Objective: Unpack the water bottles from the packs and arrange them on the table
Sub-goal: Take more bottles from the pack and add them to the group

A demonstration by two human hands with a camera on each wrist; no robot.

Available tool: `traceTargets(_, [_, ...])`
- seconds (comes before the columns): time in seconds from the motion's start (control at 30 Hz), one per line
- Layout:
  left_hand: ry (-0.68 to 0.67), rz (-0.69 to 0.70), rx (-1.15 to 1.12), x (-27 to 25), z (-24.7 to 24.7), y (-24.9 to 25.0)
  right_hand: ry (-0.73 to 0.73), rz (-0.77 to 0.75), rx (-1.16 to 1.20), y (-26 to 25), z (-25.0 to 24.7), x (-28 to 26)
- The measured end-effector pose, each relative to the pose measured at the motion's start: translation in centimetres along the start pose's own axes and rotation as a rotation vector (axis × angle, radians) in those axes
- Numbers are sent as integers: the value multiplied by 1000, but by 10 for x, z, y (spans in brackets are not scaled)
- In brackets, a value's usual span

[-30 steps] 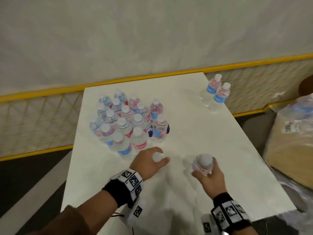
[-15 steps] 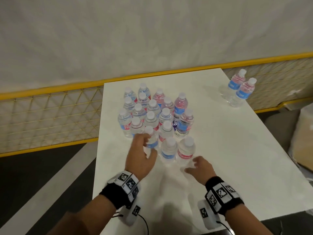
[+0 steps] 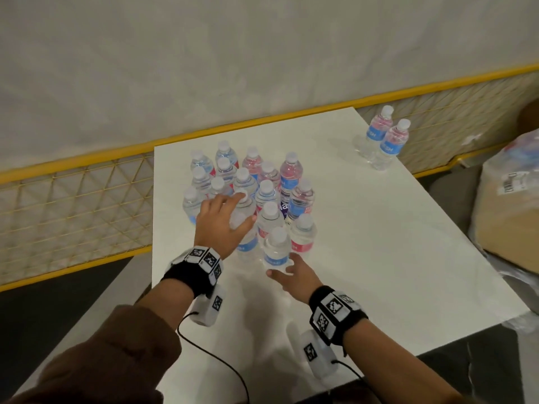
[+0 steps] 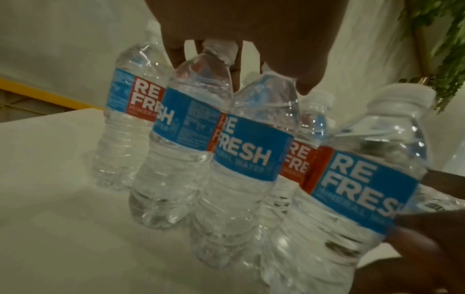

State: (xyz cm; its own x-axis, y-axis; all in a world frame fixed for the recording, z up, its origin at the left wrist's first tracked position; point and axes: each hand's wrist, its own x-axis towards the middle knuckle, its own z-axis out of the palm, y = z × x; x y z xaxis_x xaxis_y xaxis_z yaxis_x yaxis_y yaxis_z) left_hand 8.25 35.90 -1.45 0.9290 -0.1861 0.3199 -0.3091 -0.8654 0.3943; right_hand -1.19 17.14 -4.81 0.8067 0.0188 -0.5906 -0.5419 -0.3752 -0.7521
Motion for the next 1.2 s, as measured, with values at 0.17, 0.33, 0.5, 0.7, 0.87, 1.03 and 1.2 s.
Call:
traceTargets(0.17, [33, 8, 95, -4, 0, -2, 48, -119, -72, -14, 6, 5])
traceTargets(0.33, [8, -48, 110, -7, -4, 5, 33, 57, 35, 10, -1, 18])
traceTargets(0.5, [48, -36, 59, -11, -4, 12, 256, 142, 246, 31, -29, 28])
traceTargets(0.7, [31, 181, 11, -13, -12, 50, 245, -44, 250, 9, -26, 40])
traceTargets(0.87, [-139, 327, 172, -8, -2, 63, 311, -81, 213, -4, -36, 49])
traceTargets(1.03, [-223, 353, 261, -3, 2, 56, 225, -99, 430, -21, -56, 58])
traceTargets(1.2, [-197, 299, 287, -6, 7, 60, 171, -192, 352, -25, -63, 62])
